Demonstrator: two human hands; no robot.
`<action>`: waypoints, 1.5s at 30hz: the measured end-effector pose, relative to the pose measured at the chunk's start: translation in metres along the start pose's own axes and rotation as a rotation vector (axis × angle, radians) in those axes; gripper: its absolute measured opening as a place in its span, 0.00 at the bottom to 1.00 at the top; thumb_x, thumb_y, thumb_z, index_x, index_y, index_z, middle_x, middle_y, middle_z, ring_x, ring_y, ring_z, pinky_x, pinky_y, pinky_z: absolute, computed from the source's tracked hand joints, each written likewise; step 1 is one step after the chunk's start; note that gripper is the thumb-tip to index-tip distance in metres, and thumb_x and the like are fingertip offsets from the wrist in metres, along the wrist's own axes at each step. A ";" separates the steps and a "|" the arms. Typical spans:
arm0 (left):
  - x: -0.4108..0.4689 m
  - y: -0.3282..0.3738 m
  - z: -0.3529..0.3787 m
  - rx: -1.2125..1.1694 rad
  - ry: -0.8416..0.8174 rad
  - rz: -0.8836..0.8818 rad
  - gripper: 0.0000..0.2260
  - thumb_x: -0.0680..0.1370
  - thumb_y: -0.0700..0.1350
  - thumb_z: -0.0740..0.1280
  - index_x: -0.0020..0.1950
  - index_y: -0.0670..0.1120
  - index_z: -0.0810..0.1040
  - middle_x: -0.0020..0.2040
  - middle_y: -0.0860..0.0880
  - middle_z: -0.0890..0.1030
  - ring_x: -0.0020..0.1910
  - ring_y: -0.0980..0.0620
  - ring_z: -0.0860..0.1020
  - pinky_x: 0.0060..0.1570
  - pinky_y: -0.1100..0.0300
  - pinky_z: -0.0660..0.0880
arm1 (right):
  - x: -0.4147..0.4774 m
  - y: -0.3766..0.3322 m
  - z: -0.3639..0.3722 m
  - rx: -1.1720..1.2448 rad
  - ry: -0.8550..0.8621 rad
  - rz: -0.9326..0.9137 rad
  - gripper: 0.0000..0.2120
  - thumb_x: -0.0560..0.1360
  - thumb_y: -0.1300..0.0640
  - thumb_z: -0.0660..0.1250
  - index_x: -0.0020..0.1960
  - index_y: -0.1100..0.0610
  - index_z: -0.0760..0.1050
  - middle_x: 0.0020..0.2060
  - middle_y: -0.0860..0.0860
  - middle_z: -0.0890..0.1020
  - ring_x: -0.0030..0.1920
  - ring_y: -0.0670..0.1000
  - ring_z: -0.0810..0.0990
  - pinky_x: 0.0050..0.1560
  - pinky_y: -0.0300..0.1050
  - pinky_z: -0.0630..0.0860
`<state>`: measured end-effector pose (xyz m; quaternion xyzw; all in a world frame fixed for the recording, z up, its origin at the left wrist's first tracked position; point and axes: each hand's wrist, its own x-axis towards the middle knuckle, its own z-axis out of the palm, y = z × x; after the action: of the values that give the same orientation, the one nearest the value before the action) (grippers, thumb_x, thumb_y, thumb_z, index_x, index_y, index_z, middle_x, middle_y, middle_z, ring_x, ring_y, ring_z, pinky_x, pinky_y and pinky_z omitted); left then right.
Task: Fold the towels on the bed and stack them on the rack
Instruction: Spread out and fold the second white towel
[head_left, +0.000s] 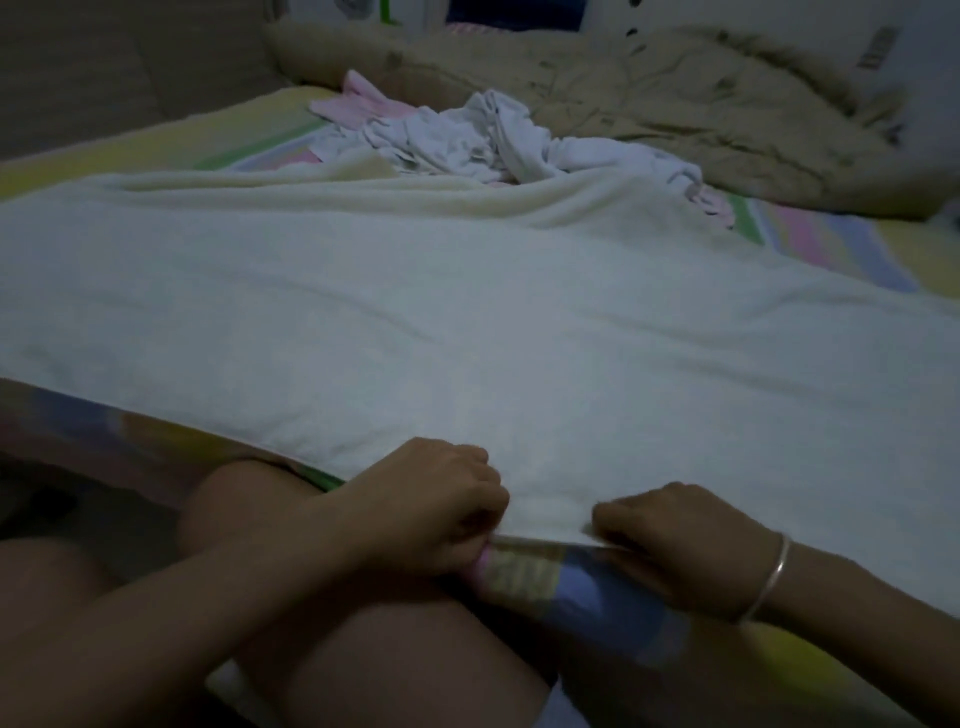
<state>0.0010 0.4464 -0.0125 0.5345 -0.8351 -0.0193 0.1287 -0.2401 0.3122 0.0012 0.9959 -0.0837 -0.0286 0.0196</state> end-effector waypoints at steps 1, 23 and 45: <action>-0.001 0.002 -0.001 -0.037 -0.066 -0.040 0.05 0.70 0.50 0.65 0.38 0.50 0.72 0.38 0.53 0.75 0.39 0.55 0.73 0.34 0.58 0.69 | -0.003 -0.005 0.002 0.079 -0.051 -0.009 0.10 0.75 0.43 0.60 0.43 0.50 0.72 0.36 0.47 0.80 0.35 0.52 0.79 0.32 0.44 0.69; 0.177 0.142 0.096 0.089 -0.214 0.107 0.30 0.80 0.63 0.42 0.80 0.52 0.43 0.79 0.46 0.41 0.78 0.50 0.39 0.76 0.49 0.38 | -0.184 0.009 0.059 0.080 -0.015 1.019 0.46 0.62 0.27 0.18 0.76 0.45 0.36 0.76 0.46 0.40 0.77 0.50 0.39 0.74 0.50 0.39; 0.197 0.124 0.070 -0.521 0.110 -0.153 0.14 0.81 0.46 0.57 0.61 0.47 0.80 0.62 0.50 0.78 0.62 0.52 0.74 0.63 0.58 0.68 | -0.150 0.075 0.034 0.043 0.058 1.182 0.26 0.81 0.44 0.48 0.77 0.51 0.53 0.77 0.54 0.52 0.77 0.55 0.48 0.75 0.59 0.44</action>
<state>-0.2032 0.3155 -0.0212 0.5451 -0.7510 -0.2137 0.3052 -0.4023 0.2620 -0.0213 0.7808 -0.6244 0.0159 0.0143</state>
